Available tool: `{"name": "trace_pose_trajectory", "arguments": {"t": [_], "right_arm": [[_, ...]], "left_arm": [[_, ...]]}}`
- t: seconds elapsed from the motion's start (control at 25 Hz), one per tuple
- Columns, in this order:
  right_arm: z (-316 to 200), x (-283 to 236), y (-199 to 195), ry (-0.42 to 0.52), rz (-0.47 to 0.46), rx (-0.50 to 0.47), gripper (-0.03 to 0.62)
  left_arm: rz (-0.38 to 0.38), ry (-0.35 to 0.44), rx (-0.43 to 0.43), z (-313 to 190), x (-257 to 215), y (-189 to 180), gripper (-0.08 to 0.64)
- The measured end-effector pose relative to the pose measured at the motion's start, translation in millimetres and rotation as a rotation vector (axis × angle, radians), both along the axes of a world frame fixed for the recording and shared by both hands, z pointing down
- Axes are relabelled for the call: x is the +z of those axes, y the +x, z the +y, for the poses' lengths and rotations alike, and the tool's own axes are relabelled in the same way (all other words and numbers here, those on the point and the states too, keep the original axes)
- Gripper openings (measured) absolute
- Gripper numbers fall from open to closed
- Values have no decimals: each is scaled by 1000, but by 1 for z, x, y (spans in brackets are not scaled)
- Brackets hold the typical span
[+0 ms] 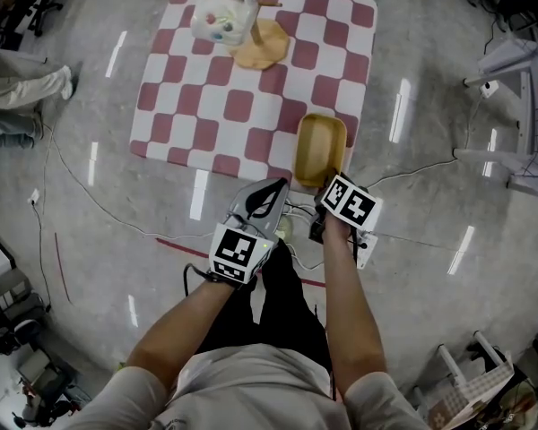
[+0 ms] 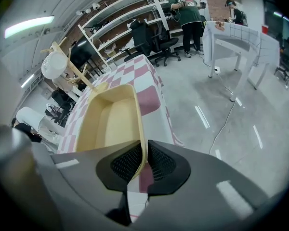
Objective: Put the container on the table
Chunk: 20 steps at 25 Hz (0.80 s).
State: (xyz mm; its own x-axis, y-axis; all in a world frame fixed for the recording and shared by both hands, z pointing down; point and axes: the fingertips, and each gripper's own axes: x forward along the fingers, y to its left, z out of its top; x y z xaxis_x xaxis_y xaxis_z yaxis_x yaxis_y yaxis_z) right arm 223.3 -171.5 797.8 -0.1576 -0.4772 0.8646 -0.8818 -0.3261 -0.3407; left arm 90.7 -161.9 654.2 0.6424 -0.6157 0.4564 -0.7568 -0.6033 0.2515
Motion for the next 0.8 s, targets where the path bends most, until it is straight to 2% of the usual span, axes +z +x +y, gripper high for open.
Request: {"name": "trace_pose_trajectory", "arguments": {"t": [0.12,0.24,0.56,0.8], "right_arm": [[-1,0,-1,6,-16,1,27],[-2,-3,-2,12,-23,6,60],[4,-33,-1,50,6,2,61],[10,-76,-11,131,39,-35,58]], "left_arm": [[2,-4,-3,0,1,-3,6],[6,-2,-3,-1,-1,-5,6],[23,9,6,1,-16,-11,6],[39,15,23,8,-38,-18,6]]}}
